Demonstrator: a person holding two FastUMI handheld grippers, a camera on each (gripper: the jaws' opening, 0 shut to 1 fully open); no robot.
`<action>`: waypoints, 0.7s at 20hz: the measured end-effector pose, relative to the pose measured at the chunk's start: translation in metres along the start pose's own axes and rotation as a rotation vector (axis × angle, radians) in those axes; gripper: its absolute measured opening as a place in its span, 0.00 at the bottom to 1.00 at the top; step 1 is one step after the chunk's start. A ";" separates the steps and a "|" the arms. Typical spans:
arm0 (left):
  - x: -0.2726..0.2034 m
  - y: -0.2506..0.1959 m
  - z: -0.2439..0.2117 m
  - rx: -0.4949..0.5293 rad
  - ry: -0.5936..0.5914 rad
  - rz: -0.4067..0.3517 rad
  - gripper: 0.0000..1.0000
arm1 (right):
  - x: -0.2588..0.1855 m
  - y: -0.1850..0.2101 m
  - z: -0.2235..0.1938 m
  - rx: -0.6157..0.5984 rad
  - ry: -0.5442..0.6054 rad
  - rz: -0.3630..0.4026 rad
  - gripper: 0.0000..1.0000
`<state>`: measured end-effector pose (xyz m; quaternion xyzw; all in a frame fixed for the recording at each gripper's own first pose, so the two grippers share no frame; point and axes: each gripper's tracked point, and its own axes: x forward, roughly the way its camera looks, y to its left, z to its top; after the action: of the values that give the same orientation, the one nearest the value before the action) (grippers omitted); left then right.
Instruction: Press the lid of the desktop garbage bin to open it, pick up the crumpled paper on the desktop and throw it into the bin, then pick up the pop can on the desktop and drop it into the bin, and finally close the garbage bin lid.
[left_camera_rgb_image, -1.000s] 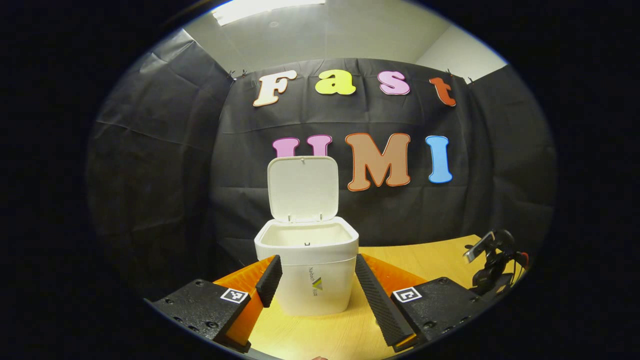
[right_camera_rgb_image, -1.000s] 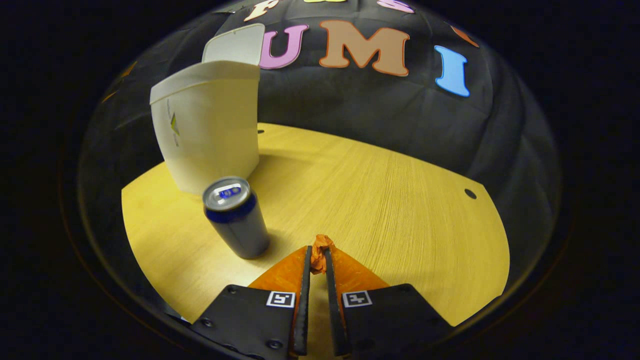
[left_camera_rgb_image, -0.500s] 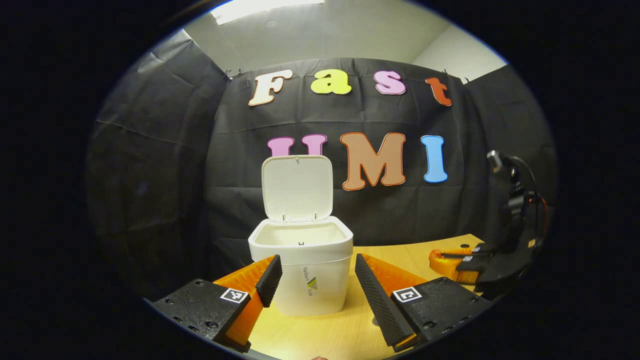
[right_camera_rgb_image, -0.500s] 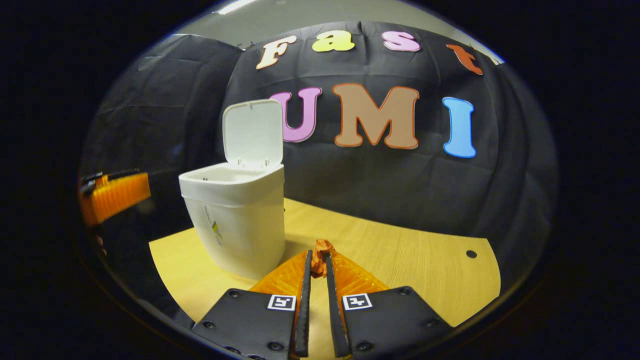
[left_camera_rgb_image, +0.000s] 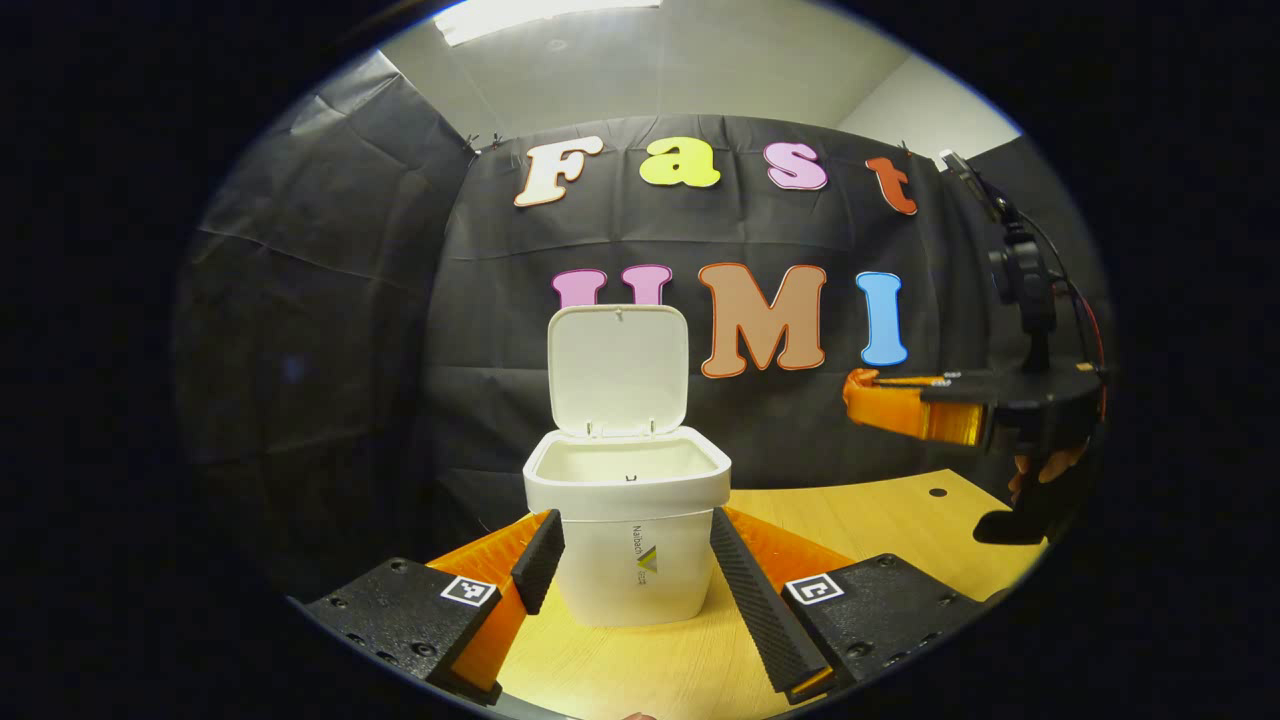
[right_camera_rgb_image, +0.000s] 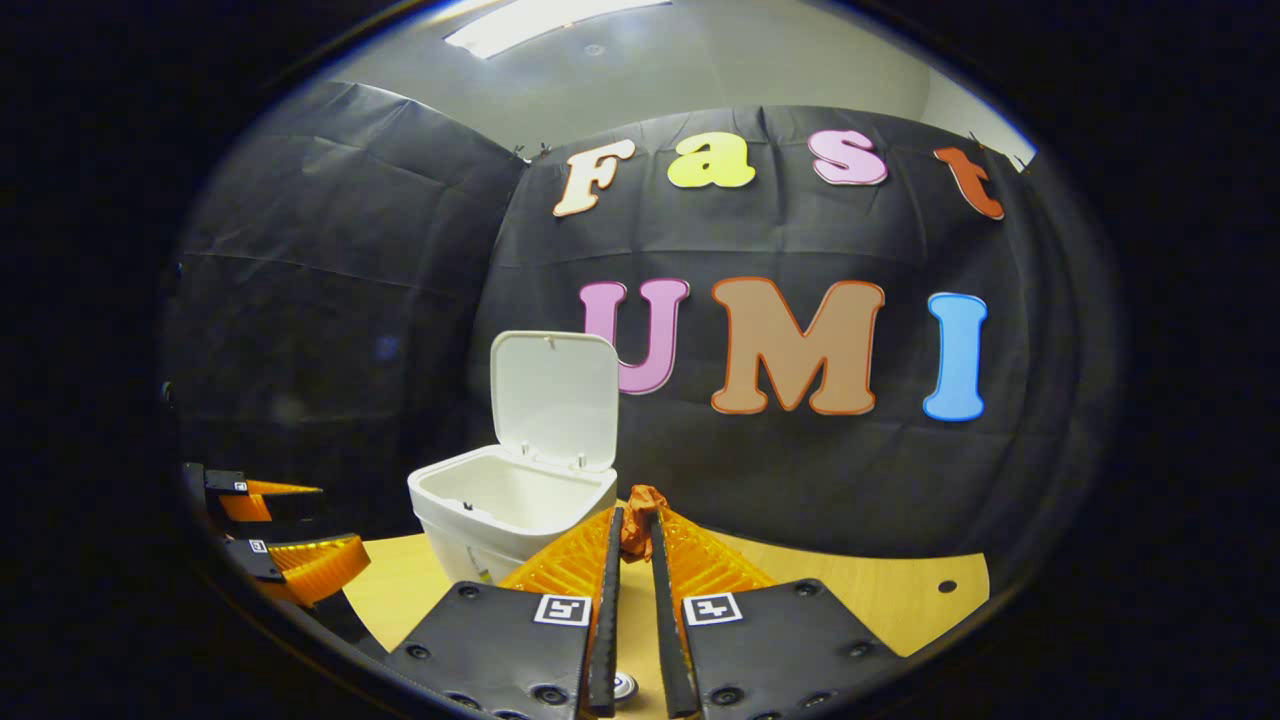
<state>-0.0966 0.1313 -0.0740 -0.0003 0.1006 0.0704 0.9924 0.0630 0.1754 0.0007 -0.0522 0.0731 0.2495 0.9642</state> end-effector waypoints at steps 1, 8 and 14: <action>0.000 0.001 -0.002 -0.003 0.002 -0.003 0.89 | 0.006 0.005 0.007 -0.009 -0.010 0.013 0.21; 0.005 0.016 -0.010 -0.031 0.018 -0.010 0.89 | 0.071 0.048 0.027 -0.012 0.007 0.084 0.19; 0.007 0.041 -0.021 -0.039 0.040 0.014 0.89 | 0.135 0.084 0.002 0.023 0.110 0.116 0.19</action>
<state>-0.0996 0.1723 -0.0950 -0.0203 0.1192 0.0792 0.9895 0.1388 0.3127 -0.0255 -0.0504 0.1319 0.3009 0.9431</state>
